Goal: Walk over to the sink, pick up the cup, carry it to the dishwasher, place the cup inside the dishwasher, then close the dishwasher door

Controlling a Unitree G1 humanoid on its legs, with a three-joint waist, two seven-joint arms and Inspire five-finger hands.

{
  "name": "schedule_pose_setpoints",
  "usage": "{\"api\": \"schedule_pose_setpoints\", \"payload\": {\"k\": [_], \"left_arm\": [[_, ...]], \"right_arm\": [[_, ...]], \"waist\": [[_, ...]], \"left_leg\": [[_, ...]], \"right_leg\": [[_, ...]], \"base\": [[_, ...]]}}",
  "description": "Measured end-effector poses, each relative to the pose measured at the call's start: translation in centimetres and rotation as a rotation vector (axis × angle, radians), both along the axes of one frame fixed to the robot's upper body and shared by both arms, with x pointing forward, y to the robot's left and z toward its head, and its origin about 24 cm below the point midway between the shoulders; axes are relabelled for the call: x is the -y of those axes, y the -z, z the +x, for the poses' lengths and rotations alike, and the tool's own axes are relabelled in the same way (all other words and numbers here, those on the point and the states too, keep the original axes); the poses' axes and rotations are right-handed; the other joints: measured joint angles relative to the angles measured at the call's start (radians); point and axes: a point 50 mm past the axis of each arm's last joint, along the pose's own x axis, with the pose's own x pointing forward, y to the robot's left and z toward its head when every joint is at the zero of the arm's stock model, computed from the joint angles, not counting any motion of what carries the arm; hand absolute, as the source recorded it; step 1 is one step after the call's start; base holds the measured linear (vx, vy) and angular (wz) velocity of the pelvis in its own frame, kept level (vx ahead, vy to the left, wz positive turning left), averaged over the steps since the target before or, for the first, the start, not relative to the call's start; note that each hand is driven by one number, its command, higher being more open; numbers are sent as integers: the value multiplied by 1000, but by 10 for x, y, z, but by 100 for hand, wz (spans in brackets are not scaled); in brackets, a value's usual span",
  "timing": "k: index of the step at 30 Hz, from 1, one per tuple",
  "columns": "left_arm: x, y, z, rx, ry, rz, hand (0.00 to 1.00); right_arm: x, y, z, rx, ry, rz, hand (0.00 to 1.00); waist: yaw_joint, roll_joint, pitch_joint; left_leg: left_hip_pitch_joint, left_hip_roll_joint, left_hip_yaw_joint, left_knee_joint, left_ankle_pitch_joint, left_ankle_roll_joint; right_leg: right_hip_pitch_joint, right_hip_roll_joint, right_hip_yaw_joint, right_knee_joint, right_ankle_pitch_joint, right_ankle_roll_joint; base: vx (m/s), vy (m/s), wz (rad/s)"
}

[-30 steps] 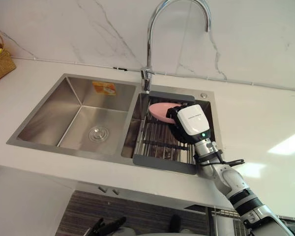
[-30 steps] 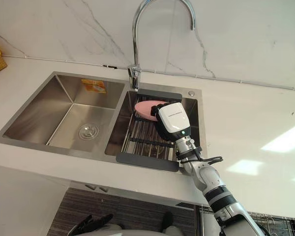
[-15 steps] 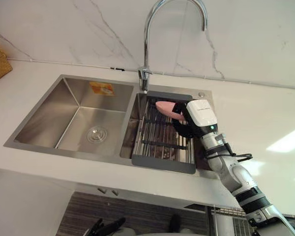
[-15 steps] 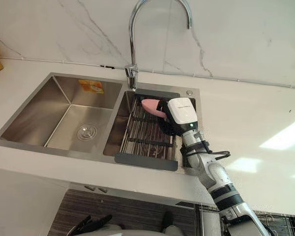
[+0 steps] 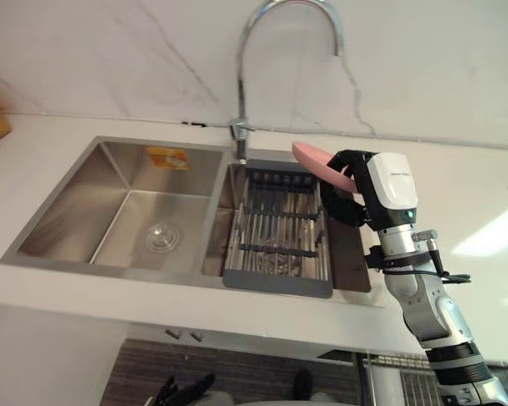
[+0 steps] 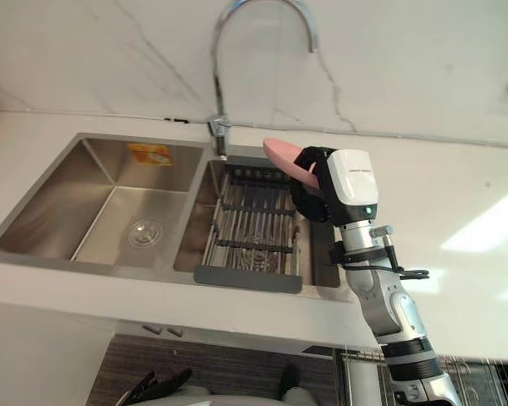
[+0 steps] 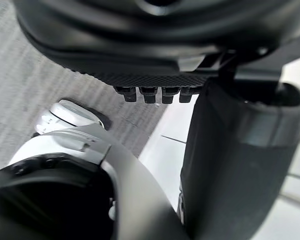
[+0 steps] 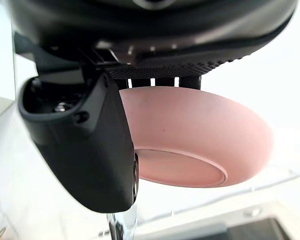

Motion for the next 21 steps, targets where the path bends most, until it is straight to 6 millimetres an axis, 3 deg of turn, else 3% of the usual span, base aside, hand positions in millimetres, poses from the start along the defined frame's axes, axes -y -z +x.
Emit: {"api": "schedule_pose_setpoints", "payload": {"k": [4, 7, 8, 9, 10, 11, 13, 14, 16, 17, 18, 19, 20, 21], "left_arm": [[7, 0, 12, 20, 92, 1, 100], [-2, -2, 18, 23, 113, 7, 100], [-4, -1, 14, 4, 107, 8, 100], [-4, 0, 13, -7, 101, 6, 100], [-3, 2, 10, -24, 75, -3, 100], [-8, 2, 5, -38, 23, 0, 100], [-13, 3, -4, -71, 0, 7, 100], [-14, 3, -8, -84, -4, 9, 100], [-19, 2, -6, -78, -12, 22, 100], [-19, 2, -1, -71, -16, 27, 100], [-16, 3, -1, -77, -17, 20, 100], [-14, 4, -3, -93, -16, 21, 100], [-14, 4, -5, -100, -15, 23, 100], [-16, 4, -5, -113, -12, 29, 100]], "right_arm": [[10, -27, -1, 133, 19, 25, 0], [25, -34, 0, 161, 97, 62, 0], [24, -38, 0, 178, 95, 74, 0], [23, -41, 1, 191, 89, 78, 0], [17, -48, 3, 224, 58, 84, 0], [11, -53, 4, 254, 20, 88, 0], [2, -56, 4, 276, -31, 80, 0], [-4, -59, 5, 288, -60, 72, 0], [-11, -63, 10, 297, -89, 63, 0], [-16, -65, 15, 288, -96, 49, 0], [-16, -64, 18, 270, -90, 34, 0], [-17, -57, 22, 233, -79, 27, 0], [-17, -56, 23, 223, -77, 23, 0], [-17, -60, 25, 231, -74, 13, 0]], "waist": [[-31, 31, -11], [-51, -13, 26], [-52, -23, 37], [-52, -14, 42], [-35, 5, 54], [-33, 5, 54], [-26, 8, 39], [-16, -5, 19], [2, -30, -7], [16, -35, -11], [27, -23, -18], [44, -11, -41], [52, -9, -53], [50, -40, -61]], "left_leg": [[8, 1, -21, -48, -76, 13], [19, -64, 19, -40, -102, 52], [25, -69, 65, -37, -90, 74], [35, -62, 99, -52, -82, 84], [52, -36, 184, -83, -71, 88], [62, -20, 252, -93, -65, 89], [67, 1, 313, -96, -64, 89], [65, 11, 349, -89, -63, 88], [31, 15, 387, -54, -63, 88], [4, 19, 381, -13, -63, 88], [1, 32, 380, -12, -58, 89], [9, 62, 387, -46, -32, 78], [17, 74, 404, -83, -18, 72], [27, 57, 463, -115, -16, 68]], "right_leg": [[-131, 39, 123, 76, 20, 12], [-186, 27, 226, 128, 39, 29], [-177, 17, 233, 87, 20, 2], [-179, 0, 160, 87, -21, -41], [-233, -31, 16, 222, -91, -82], [-262, -78, -96, 414, -140, -103], [-215, -139, -216, 589, -228, -109], [-161, -178, -265, 639, -259, -109], [-101, -245, -308, 661, -270, -118], [-110, -233, -352, 621, -248, -152], [-110, -213, -367, 595, -230, -180], [-87, -150, -352, 465, -191, -189], [-71, -134, -357, 429, -203, -184], [-61, -171, -405, 414, -229, -142]], "base": [[-98, 97, -110], [-208, 133, -92], [-247, 139, -110], [-249, 142, -153], [-239, 111, -163], [-209, 118, -155], [-111, 78, -111], [-27, 36, -99], [20, -88, -102], [-3, -138, -113], [-33, -119, -130], [-24, -92, -115], [16, -118, -148], [26, -125, -111]]}}
